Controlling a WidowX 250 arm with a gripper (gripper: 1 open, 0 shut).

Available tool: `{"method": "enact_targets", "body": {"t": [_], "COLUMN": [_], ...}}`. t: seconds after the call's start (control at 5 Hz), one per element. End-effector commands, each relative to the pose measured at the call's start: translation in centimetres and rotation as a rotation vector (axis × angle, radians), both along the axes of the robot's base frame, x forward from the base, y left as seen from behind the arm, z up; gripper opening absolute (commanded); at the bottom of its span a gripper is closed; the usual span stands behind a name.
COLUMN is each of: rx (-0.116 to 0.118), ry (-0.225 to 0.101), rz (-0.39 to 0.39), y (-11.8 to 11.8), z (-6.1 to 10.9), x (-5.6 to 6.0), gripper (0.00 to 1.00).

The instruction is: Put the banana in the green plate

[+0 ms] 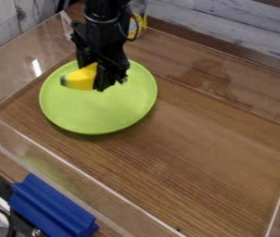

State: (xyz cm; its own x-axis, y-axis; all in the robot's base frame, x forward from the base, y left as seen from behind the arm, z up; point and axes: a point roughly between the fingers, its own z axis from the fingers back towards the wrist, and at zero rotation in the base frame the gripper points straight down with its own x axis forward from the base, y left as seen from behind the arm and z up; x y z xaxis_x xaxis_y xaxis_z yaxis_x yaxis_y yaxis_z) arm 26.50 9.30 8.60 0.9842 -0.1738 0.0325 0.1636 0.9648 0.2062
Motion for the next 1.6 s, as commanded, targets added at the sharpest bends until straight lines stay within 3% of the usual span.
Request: {"method": "enact_targets", "body": {"t": [0.0, 1.4], "rx": [0.016, 0.001], "ry": [-0.064, -0.099], "rz": [0.005, 0.037], "y": [0.7, 1.5], "z": [1.8, 2.9], "x": [0.9, 0.9], "gripper": [0.0, 0.0]}}
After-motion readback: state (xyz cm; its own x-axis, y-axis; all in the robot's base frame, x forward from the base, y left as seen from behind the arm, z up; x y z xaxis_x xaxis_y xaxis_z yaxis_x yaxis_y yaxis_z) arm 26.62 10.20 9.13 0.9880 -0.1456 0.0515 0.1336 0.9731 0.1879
